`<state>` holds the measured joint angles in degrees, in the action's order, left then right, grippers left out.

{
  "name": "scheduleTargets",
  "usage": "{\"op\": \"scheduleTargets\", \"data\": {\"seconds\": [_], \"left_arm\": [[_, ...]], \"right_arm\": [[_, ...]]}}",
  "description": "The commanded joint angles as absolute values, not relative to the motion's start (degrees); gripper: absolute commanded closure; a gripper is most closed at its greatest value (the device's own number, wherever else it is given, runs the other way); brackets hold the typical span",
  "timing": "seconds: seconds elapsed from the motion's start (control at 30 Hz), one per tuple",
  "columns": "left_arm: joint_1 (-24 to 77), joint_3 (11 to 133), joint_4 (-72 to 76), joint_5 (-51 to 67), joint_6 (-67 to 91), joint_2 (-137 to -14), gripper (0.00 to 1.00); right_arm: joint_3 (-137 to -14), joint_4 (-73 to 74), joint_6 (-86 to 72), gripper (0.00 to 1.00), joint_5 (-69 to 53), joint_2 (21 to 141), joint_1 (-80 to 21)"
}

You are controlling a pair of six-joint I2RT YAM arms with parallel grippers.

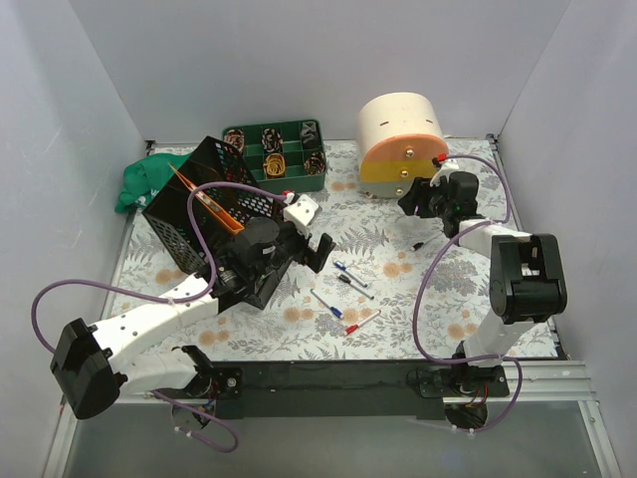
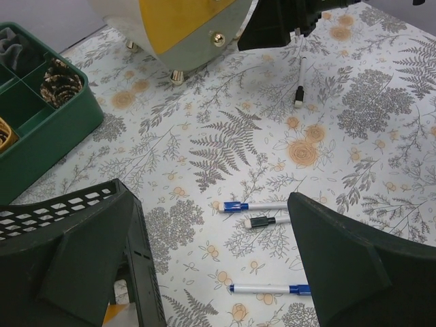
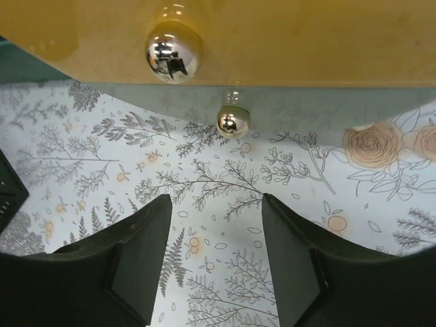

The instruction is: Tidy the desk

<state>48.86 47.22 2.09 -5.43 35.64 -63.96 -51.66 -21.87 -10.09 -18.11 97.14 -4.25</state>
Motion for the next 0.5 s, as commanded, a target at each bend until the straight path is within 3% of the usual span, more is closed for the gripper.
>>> {"op": "scheduleTargets", "data": {"seconds": [0.0,0.47], "left_arm": [[48.96,47.37,1.85,-7.21,34.37,-64.16,0.02],[48.96,47.46,1.50,-8.79,33.84,-65.48,0.02]], "right_arm": [[-48.08,-36.64,-25.21,0.36,-16.26,97.47,-4.57],[-50.71,-48.95,-39.55,0.40,-15.20,107.75,-4.57]]}}
